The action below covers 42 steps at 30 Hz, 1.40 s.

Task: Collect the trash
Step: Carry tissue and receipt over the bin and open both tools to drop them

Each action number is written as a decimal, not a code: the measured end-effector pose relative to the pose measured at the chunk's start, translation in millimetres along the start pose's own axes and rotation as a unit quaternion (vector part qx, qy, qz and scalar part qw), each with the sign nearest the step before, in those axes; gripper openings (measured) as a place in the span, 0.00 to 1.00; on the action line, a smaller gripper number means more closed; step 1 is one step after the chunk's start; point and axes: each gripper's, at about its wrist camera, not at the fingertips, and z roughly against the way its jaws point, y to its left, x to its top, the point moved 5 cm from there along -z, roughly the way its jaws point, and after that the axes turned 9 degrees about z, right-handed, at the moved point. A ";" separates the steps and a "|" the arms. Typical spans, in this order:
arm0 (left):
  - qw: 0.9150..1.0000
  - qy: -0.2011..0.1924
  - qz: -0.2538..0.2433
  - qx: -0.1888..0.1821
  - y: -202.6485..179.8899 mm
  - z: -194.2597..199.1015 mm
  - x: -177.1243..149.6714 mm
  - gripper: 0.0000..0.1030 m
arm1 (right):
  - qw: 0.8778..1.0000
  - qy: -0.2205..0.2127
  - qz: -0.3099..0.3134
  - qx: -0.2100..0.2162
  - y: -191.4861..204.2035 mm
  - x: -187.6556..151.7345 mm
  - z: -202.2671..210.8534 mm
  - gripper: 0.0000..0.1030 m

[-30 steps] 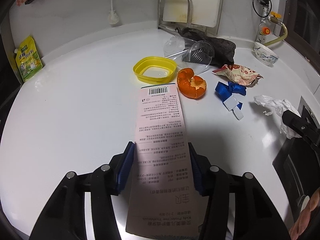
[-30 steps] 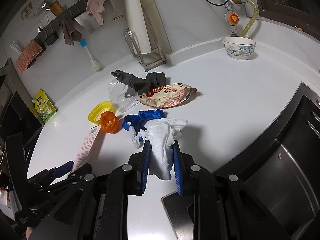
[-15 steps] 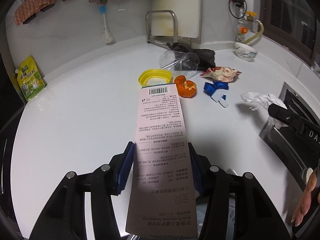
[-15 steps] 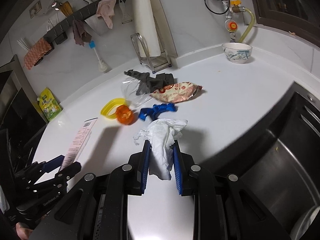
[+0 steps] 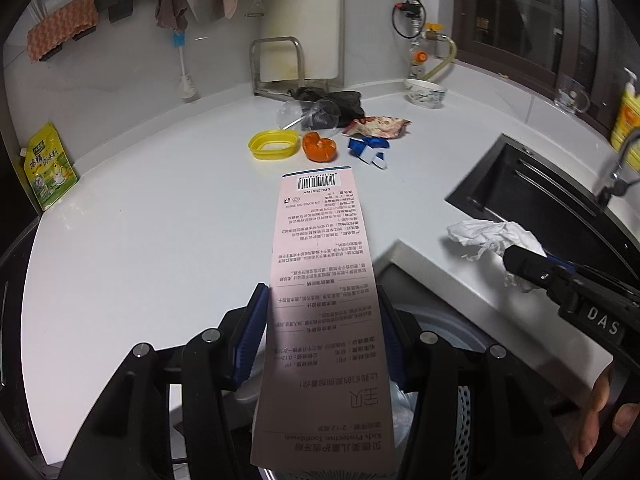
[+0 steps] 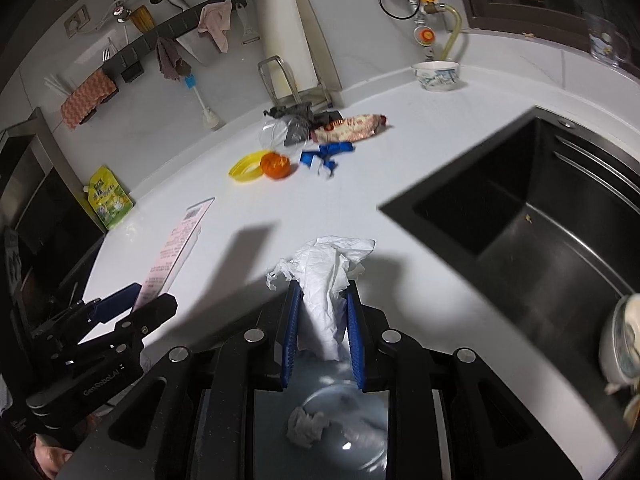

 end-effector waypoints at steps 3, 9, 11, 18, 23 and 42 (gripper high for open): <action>1.000 0.003 -0.013 -0.010 -1.9 8.3 -15.9 0.49 | 1.000 0.002 0.001 -0.007 10.4 -17.0 9.5 0.21; 0.999 0.014 -0.031 -0.033 -2.3 19.9 -46.6 0.49 | 1.000 0.010 0.004 -0.027 29.3 -53.2 26.6 0.21; 0.998 0.016 -0.038 -0.039 -3.9 23.7 -55.4 0.49 | 0.999 0.015 0.005 -0.029 34.5 -64.3 30.6 0.21; 0.996 0.032 -0.047 -0.063 -5.3 25.6 -84.7 0.49 | 0.999 0.030 0.003 -0.033 41.2 -94.6 36.1 0.21; 0.995 0.052 -0.046 -0.065 -5.1 14.6 -100.5 0.50 | 0.999 0.047 0.000 -0.026 44.4 -110.9 27.1 0.21; 0.997 0.056 -0.021 -0.048 10.5 8.3 -98.6 0.68 | 0.998 0.055 -0.012 -0.024 38.5 -117.5 17.9 0.47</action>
